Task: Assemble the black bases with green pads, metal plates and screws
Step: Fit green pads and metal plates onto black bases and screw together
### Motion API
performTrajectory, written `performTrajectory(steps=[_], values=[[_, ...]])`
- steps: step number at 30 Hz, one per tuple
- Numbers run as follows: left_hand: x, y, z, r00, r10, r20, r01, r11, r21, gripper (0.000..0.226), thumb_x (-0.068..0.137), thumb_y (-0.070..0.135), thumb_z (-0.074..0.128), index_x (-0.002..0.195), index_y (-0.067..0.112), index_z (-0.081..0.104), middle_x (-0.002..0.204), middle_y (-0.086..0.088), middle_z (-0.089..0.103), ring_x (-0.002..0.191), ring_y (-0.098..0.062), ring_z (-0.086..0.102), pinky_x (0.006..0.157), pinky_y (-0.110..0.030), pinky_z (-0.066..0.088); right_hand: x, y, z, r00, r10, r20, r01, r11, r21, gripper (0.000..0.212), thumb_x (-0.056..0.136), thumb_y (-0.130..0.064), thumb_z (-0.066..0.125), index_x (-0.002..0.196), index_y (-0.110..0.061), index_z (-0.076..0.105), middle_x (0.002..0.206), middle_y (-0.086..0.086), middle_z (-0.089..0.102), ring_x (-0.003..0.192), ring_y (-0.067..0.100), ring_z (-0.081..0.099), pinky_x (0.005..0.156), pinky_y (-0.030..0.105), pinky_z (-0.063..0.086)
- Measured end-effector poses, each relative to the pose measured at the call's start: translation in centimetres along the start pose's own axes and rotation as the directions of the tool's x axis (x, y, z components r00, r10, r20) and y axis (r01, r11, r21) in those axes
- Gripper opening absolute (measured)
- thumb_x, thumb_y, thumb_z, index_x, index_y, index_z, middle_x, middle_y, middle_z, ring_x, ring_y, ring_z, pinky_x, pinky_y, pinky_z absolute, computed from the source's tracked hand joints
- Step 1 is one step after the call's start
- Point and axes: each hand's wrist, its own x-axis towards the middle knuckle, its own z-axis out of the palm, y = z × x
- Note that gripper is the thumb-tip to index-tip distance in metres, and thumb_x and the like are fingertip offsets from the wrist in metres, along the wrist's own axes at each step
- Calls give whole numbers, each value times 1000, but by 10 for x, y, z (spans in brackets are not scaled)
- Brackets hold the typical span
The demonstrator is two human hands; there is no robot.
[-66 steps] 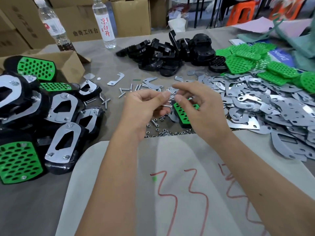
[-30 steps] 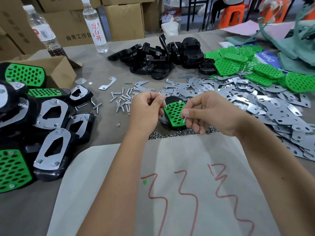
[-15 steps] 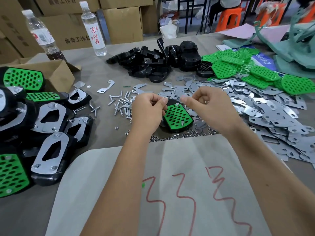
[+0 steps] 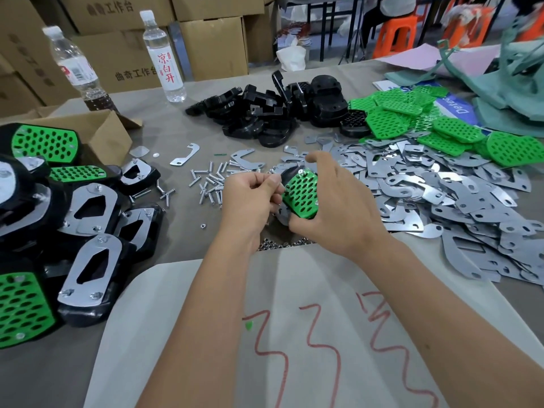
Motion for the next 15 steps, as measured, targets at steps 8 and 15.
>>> performTrajectory(steps=[8, 15], values=[[-6, 5, -6, 1000, -14, -10, 11, 971, -238, 20, 100, 5, 65, 80, 4, 62, 59, 3, 61, 47, -4, 50, 43, -14, 37, 3, 2, -2, 991, -81, -104, 110, 945, 308, 75, 69, -37, 72, 134, -13, 43, 112, -12, 46, 97, -1, 39, 83, 0, 27], [-9, -3, -2, 994, -111, -2, 109, 979, -170, 27, 97, 23, 74, 116, 6, 64, 94, -13, 75, 64, -15, 66, 53, -21, 51, 4, 4, -5, 990, -88, -109, 124, 910, 395, 76, 71, -33, 81, 133, -19, 40, 102, -24, 44, 93, -6, 48, 76, 9, 35]])
